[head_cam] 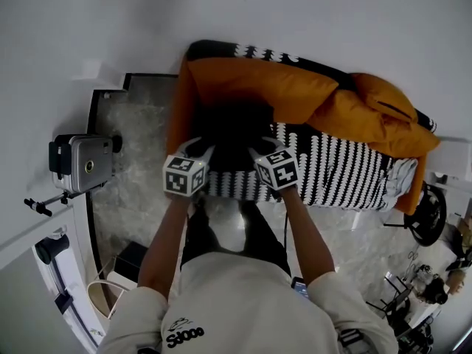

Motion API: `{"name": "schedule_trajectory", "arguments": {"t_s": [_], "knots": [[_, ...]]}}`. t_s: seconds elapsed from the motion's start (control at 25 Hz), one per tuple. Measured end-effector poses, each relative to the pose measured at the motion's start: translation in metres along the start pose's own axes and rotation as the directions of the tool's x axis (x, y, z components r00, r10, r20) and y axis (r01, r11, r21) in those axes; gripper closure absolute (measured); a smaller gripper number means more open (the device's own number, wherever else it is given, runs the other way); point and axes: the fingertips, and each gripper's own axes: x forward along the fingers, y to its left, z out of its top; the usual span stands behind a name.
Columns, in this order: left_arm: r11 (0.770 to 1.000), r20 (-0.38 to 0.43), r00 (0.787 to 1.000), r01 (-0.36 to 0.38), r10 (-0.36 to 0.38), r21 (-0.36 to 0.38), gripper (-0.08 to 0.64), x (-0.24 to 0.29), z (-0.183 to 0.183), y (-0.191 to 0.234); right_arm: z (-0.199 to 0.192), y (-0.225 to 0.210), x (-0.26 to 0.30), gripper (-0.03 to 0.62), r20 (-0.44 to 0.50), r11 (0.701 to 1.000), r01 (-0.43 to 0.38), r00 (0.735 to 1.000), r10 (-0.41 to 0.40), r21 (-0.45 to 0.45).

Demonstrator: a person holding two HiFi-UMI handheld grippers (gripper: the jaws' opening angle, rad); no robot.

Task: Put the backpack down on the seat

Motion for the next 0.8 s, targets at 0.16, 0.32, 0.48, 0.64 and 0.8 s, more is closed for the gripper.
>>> {"name": "schedule_trajectory", "arguments": {"t_s": [0.16,0.32,0.48,0.64,0.8], "knots": [[0.999,0.000,1.000,0.015,-0.015,-0.046,0.462,0.011,0.001,0.008,0.004,-0.005,0.007,0.500,0.002,1.000,0.012,1.000,-0.012,0.015],[0.997,0.003,1.000,0.017,-0.017,-0.079,0.460,0.021,0.001,0.018,0.007,-0.007,0.016,0.500,0.014,0.999,0.009,1.000,-0.009,0.033],[0.996,-0.009,1.000,0.007,-0.007,-0.087,0.456,0.035,-0.001,0.025,0.009,-0.017,0.026,0.497,0.035,0.999,0.000,0.999,-0.002,0.049],[0.996,-0.009,1.000,0.001,-0.001,-0.085,0.448,0.044,0.000,0.034,0.014,-0.027,0.039,0.497,0.070,0.997,-0.017,0.997,0.012,0.075],[0.997,0.007,1.000,0.000,0.001,-0.078,0.424,0.053,0.000,0.045,0.022,-0.033,0.050,0.499,0.094,0.996,-0.012,0.996,0.004,0.085]]}}
